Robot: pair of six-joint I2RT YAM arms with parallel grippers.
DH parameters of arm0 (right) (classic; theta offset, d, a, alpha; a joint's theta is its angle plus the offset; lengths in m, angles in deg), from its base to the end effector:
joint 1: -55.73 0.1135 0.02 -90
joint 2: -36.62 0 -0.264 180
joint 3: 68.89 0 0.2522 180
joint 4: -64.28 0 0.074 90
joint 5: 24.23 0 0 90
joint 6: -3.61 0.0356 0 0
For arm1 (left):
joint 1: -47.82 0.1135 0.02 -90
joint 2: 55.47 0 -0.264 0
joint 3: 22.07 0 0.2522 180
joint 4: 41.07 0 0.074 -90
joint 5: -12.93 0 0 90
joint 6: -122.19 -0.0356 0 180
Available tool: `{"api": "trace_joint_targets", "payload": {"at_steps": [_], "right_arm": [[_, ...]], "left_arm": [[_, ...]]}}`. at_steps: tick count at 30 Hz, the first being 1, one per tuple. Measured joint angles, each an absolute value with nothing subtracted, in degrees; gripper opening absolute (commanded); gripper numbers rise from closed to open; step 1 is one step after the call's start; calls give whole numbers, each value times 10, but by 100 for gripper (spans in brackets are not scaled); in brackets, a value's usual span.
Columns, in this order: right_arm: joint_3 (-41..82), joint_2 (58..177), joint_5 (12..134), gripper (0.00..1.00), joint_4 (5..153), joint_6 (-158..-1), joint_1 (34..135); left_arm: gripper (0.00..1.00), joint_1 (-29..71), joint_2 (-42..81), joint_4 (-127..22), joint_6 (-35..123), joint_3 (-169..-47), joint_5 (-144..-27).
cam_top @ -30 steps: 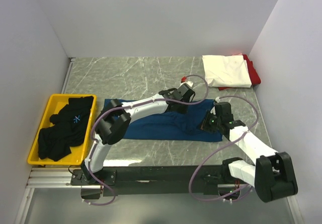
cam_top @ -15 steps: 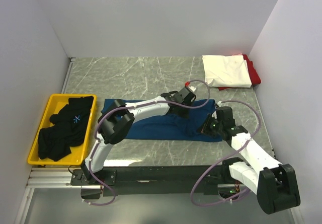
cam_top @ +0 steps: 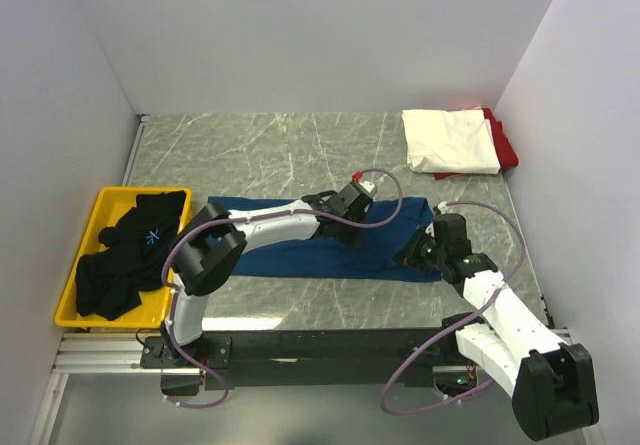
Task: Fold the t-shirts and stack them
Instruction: Fold the tshirt
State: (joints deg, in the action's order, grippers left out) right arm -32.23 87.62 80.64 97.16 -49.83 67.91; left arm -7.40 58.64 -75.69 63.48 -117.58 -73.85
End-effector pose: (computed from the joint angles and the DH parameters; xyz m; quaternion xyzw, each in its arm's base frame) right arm 0.1660 0.0452 0.1766 0.1488 0.9124 0.2590 0.2797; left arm 0.2483 -0.3541 0.1863 0.1880 0.9298 -0.1967 0.2479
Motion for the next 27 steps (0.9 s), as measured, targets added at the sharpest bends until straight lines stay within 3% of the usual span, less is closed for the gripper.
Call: {"api": "trace_joint_targets", "payload": {"at_steps": [8,20,27], "right_arm": [[-319,851,789,36,1003,-498,679],[-238,913,772,36,994,-498,680],[-282,918,791,36,944,-473,692]], "left_arm": [[14,-74,556,-730,646,-1144,-736],[15,-73,532,-731,667,-1094,-717],[13,-47,495,-726,690,-1080,-713]]}}
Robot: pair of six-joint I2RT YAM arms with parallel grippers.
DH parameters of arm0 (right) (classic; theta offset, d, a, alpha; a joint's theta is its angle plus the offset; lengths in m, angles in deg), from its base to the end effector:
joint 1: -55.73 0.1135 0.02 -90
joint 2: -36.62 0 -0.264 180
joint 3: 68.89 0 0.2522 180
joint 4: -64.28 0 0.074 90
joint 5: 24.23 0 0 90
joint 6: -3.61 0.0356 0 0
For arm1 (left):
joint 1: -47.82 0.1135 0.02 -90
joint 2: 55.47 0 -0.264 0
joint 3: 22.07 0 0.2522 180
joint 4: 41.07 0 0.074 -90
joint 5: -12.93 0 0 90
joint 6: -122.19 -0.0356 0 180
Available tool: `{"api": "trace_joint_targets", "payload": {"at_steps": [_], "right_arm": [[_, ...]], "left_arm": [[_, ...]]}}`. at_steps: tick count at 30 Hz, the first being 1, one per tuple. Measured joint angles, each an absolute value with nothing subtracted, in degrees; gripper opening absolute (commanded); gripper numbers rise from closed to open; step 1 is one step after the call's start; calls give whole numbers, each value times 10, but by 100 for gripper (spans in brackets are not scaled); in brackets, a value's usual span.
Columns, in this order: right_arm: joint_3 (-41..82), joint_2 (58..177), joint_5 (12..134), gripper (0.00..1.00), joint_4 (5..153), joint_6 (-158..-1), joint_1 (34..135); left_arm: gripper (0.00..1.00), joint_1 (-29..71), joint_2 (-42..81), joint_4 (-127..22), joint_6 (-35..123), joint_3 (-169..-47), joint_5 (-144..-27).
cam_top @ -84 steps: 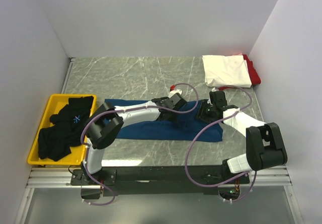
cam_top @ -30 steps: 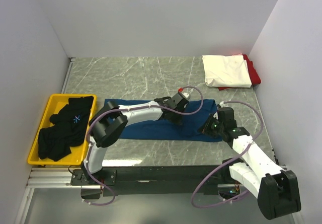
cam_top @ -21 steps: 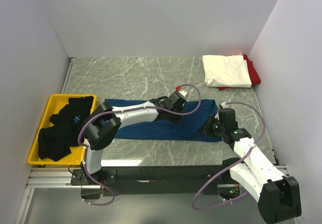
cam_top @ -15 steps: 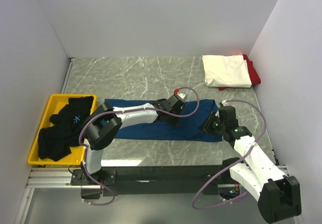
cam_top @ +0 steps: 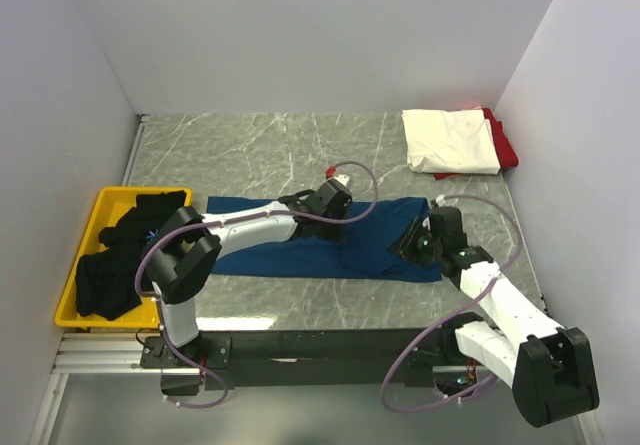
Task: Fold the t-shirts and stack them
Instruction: Fold the tshirt
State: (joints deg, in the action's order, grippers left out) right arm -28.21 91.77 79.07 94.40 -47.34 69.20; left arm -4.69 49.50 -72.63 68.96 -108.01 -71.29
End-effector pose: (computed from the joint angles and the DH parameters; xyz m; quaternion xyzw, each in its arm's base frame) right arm 0.1836 0.0524 0.1909 0.1593 0.9035 0.2654 0.2966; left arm 0.2439 -0.3121 0.2018 0.1119 0.9337 -0.2028 0.2730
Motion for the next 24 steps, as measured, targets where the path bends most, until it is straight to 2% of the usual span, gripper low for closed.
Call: {"api": "trace_joint_targets", "payload": {"at_steps": [7,13,19,24], "right_arm": [[-382,888,810,36,941,-429,694],[-397,834,814,36,958,-406,694],[-329,802,786,36,1008,-407,694],[-214,892,755,37,994,-428,694]], "left_arm": [[13,-10,486,-725,710,-1062,-720],[13,20,472,-718,736,-1032,-744],[13,58,429,-722,756,-1012,-747],[13,86,389,-726,774,-991,-743]]}}
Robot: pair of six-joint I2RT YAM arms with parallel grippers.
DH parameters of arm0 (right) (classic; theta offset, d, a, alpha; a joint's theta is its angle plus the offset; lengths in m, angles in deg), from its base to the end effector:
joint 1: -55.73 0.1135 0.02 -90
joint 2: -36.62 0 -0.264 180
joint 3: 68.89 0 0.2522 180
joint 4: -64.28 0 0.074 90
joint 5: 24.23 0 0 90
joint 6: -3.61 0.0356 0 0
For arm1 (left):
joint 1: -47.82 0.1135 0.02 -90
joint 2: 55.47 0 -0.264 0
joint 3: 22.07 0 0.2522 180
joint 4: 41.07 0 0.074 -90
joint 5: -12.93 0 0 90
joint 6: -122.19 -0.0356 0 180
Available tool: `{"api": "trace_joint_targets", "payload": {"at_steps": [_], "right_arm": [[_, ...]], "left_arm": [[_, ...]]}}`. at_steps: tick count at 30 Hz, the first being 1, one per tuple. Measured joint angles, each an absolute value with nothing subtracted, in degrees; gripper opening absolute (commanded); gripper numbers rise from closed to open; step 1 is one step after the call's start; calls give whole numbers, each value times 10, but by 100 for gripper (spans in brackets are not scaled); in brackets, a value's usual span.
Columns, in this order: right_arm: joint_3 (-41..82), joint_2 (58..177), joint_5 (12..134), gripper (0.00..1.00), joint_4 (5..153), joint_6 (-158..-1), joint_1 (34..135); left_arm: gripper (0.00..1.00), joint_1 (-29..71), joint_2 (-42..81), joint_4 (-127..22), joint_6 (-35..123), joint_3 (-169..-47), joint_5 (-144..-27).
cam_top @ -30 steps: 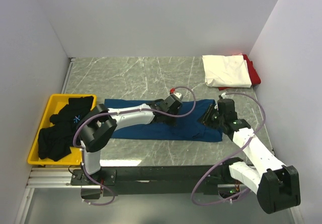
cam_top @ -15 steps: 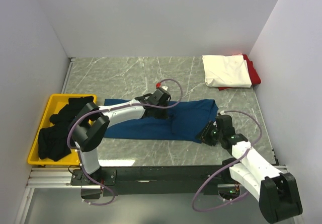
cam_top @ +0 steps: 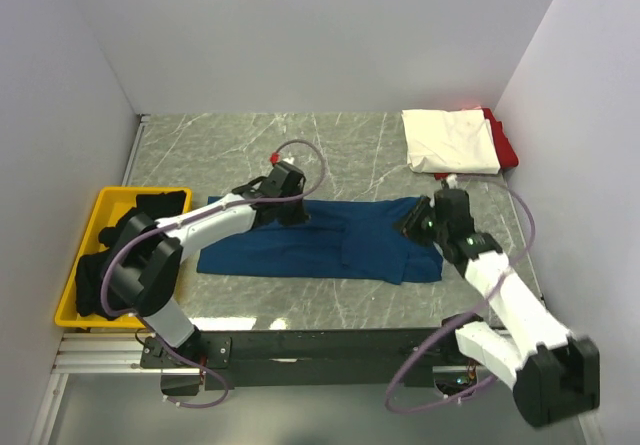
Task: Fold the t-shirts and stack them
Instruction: Fold the tshirt
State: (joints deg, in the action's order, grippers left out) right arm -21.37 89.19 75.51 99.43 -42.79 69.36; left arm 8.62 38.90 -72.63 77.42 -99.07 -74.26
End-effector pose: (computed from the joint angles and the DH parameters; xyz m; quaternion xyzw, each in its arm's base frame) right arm 0.1872 0.0516 0.2305 0.1992 0.8823 0.2685 0.3314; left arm 0.2745 -0.2216 0.2188 -0.0578 0.9344 -0.2186 0.2751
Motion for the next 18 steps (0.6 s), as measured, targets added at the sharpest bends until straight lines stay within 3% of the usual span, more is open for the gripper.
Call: {"api": "trace_joint_targets", "payload": {"at_steps": [10,18], "right_arm": [[-44,1181,686,38,964,-476,694],[44,1260,654,38,959,-498,666]], "left_arm": [[12,140,290,-751,801,-881,-725],[12,168,273,-766,801,-879,-723]]}}
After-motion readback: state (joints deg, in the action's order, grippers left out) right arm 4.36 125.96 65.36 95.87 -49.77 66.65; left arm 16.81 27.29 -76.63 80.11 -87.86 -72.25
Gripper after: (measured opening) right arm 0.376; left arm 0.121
